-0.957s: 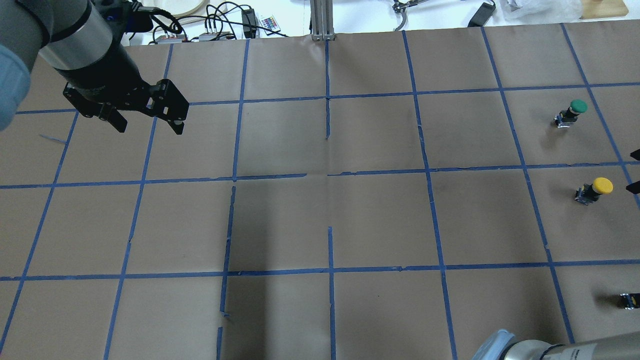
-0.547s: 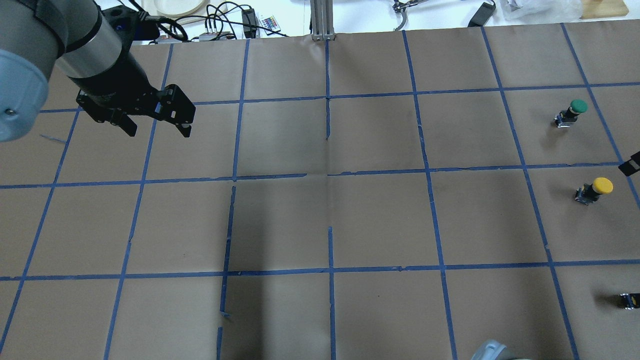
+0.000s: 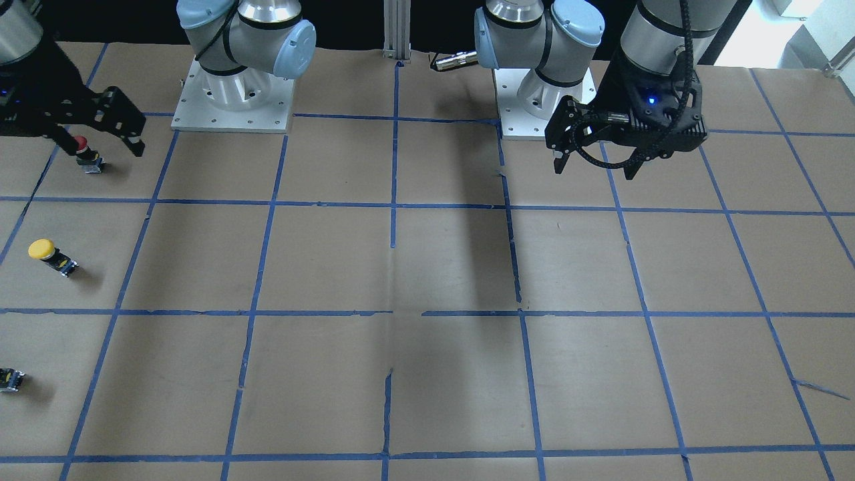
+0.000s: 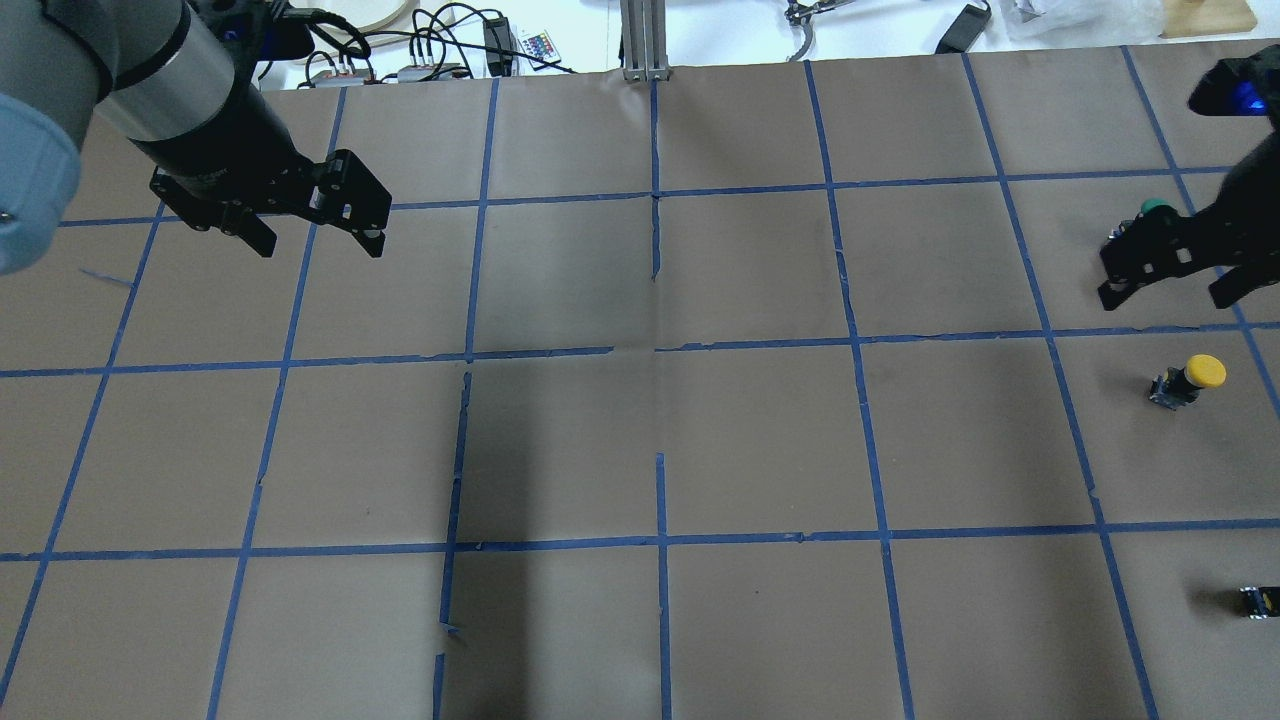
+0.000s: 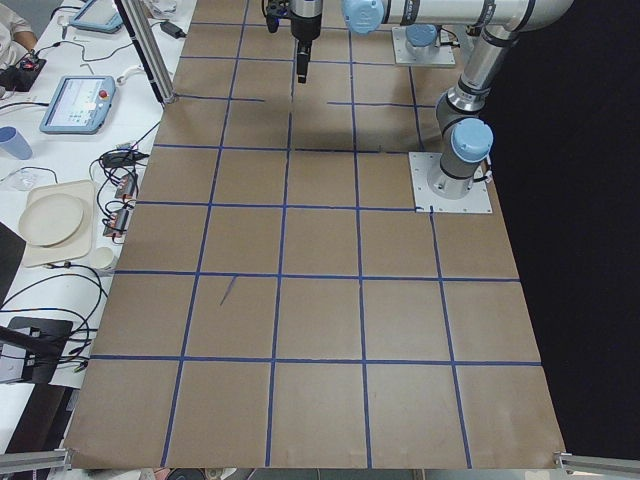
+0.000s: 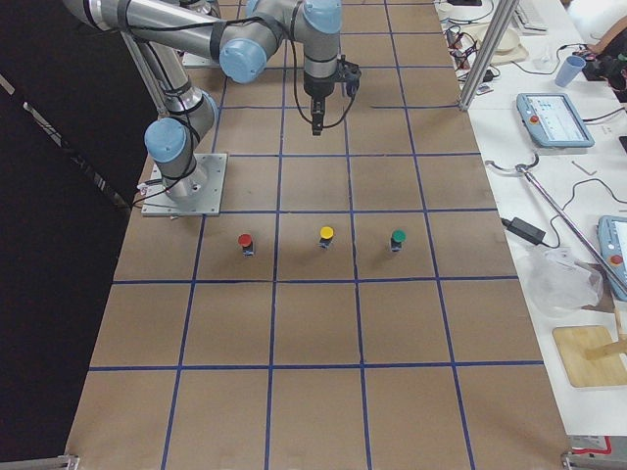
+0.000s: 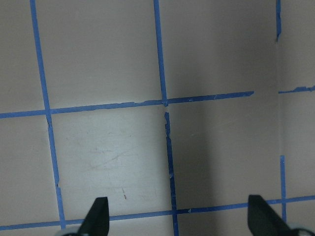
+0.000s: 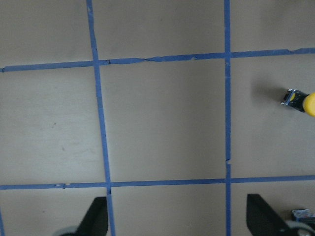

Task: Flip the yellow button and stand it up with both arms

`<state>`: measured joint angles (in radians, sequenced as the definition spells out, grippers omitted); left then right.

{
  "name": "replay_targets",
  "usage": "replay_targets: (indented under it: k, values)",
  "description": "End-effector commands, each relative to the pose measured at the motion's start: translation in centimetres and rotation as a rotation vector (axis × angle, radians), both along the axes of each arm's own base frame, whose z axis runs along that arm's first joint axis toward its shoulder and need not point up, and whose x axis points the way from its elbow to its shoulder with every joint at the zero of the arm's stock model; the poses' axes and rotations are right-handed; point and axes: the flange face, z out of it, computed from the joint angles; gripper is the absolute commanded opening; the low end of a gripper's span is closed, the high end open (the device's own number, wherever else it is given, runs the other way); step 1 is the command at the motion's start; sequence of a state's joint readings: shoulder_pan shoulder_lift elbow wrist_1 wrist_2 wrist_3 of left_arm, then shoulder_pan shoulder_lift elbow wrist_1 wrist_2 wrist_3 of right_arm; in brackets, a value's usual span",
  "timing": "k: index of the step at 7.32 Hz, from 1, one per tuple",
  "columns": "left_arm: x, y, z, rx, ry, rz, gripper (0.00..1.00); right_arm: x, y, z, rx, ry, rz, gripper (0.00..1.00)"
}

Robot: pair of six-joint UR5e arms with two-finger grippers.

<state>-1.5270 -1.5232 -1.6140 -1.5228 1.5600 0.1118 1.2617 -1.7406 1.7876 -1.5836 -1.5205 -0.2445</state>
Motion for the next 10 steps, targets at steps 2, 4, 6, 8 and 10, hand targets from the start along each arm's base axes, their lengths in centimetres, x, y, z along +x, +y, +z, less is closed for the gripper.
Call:
replay_targets:
  k: [2, 4, 6, 8, 10]
  values:
    - [0.2, -0.5, -1.0, 0.019, -0.013, 0.03, 1.0, 9.9, 1.7, 1.8, 0.033, -0.074, -0.092, 1.0]
    - [0.1, -3.5, -4.9, 0.033, -0.01, 0.025, 1.0, 13.4, 2.8, 1.9, 0.05, -0.074, -0.119, 1.0]
    - [0.0, -3.5, -4.2, 0.022, -0.015, 0.017, 1.0, 13.5, 2.1, 2.1, 0.042, -0.069, -0.116, 1.0]
    - [0.4, -2.3, -2.9, 0.035, -0.024, 0.023, 1.0, 12.7, 1.2, 3.0, 0.051, 0.006, -0.119, 1.0]
    - [-0.2, -1.5, -2.1, 0.021, -0.015, 0.021, 1.0, 12.7, 1.6, 3.5, 0.059, 0.013, -0.118, 1.0]
